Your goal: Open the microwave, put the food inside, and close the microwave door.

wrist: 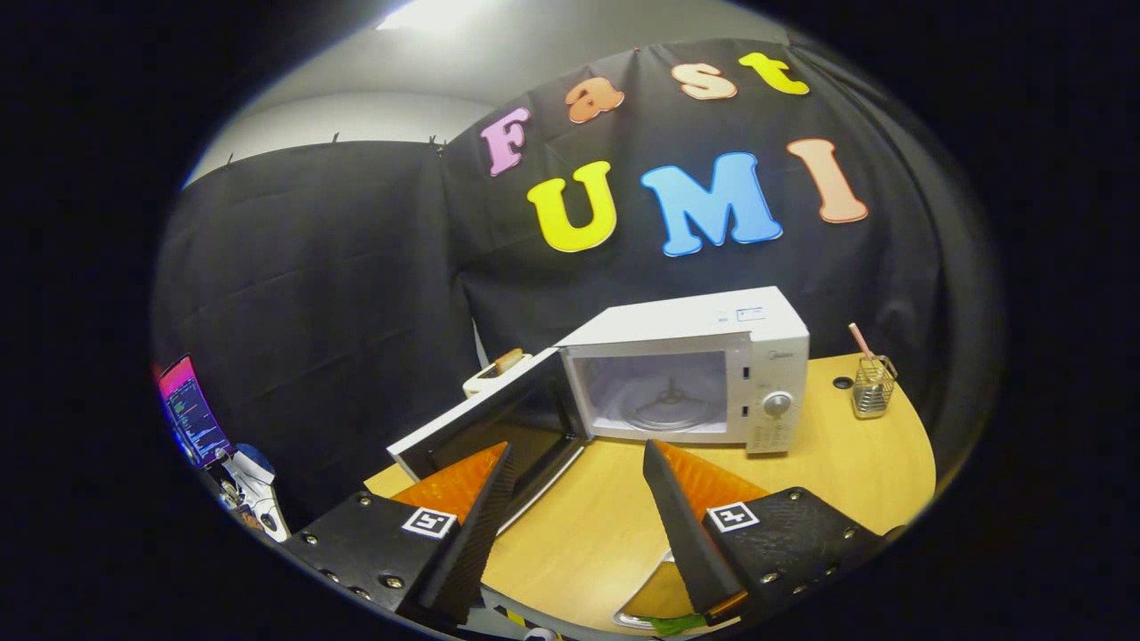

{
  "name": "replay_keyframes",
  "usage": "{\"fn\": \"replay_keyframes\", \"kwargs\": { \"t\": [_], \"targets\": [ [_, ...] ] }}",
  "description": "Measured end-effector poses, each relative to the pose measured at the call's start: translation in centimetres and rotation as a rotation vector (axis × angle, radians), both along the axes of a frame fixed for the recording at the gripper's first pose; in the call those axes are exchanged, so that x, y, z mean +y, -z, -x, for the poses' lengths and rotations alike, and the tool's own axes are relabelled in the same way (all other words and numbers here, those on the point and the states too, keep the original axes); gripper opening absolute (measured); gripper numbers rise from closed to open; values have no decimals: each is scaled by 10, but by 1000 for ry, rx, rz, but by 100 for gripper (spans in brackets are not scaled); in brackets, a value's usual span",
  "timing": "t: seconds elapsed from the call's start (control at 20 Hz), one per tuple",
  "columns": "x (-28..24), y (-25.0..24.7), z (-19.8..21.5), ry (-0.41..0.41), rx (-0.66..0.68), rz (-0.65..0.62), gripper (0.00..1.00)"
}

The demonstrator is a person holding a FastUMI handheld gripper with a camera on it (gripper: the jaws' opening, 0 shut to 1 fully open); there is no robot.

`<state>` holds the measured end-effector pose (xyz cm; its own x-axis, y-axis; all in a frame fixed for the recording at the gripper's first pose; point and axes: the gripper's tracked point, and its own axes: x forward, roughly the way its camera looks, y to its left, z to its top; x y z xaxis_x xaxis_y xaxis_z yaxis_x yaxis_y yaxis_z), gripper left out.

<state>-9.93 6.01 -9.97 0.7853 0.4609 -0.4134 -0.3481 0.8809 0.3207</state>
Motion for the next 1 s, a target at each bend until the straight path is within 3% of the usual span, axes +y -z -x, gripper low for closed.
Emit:
{"fn": "replay_keyframes", "kwargs": {
  "t": [0.45,1.0],
  "targets": [
    [-76,77,11,59,200,44,87],
    [-96,165,53,74,546,-23,88]
  ]
}}
